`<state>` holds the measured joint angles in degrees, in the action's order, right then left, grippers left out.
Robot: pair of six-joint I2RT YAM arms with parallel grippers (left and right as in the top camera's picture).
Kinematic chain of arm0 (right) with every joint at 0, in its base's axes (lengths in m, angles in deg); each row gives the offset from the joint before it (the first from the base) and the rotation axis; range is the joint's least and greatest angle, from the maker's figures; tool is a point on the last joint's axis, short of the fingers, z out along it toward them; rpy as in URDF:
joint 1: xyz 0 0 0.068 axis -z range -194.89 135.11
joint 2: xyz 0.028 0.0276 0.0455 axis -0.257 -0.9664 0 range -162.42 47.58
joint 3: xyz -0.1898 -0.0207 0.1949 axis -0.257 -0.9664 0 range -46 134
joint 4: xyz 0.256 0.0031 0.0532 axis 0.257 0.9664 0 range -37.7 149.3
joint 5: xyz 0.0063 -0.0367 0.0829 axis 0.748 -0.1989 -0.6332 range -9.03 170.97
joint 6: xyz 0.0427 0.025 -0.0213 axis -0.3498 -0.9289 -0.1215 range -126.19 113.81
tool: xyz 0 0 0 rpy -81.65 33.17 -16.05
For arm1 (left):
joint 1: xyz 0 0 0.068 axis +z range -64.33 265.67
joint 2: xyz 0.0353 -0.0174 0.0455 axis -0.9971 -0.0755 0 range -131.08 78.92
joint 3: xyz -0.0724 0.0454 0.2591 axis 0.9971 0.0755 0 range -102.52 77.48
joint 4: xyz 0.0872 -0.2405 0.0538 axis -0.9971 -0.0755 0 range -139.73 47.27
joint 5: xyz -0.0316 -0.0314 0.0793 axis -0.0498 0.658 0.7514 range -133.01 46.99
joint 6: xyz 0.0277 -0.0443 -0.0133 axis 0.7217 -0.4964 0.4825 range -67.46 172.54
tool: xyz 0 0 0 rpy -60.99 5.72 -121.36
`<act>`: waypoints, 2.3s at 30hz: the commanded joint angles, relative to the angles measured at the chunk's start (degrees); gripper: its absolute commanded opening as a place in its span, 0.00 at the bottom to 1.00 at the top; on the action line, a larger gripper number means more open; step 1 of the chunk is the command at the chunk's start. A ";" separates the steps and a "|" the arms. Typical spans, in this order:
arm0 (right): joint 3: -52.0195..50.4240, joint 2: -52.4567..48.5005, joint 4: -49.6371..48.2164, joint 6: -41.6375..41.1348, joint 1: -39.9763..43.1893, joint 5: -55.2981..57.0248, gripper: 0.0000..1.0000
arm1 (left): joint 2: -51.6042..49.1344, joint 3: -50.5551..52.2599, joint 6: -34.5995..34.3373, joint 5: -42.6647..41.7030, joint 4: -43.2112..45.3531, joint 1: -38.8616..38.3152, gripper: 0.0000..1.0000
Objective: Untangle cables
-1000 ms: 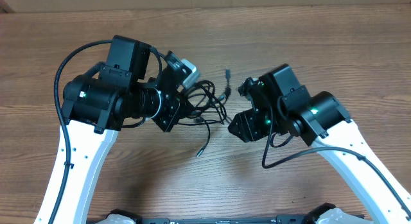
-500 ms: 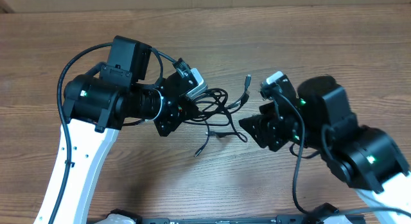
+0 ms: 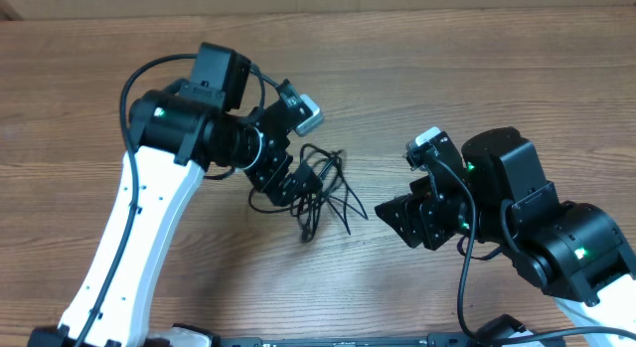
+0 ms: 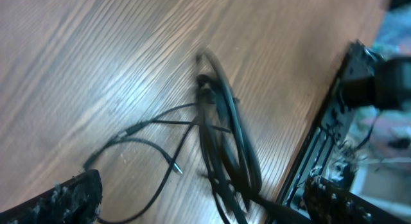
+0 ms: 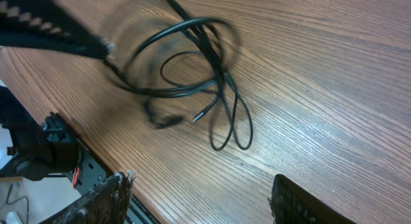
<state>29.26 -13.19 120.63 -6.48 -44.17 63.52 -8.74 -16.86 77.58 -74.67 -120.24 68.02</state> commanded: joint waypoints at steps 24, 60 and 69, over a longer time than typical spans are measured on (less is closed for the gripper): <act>1.70 1.49 -0.13 -8.57 0.15 -0.11 0.83 | -9.18 -1.40 -23.50 -1.55 -3.65 -0.46 1.00; 1.62 8.68 9.11 -41.94 0.04 10.69 1.00 | 24.76 31.21 -88.65 43.15 8.28 -37.86 0.99; 1.62 8.63 8.94 -51.19 0.04 11.91 1.00 | 23.12 34.93 -100.50 38.34 9.22 -39.43 1.00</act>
<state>29.41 -5.28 129.88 -54.00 -44.17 73.99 15.15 17.39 -16.93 -34.98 -111.59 28.96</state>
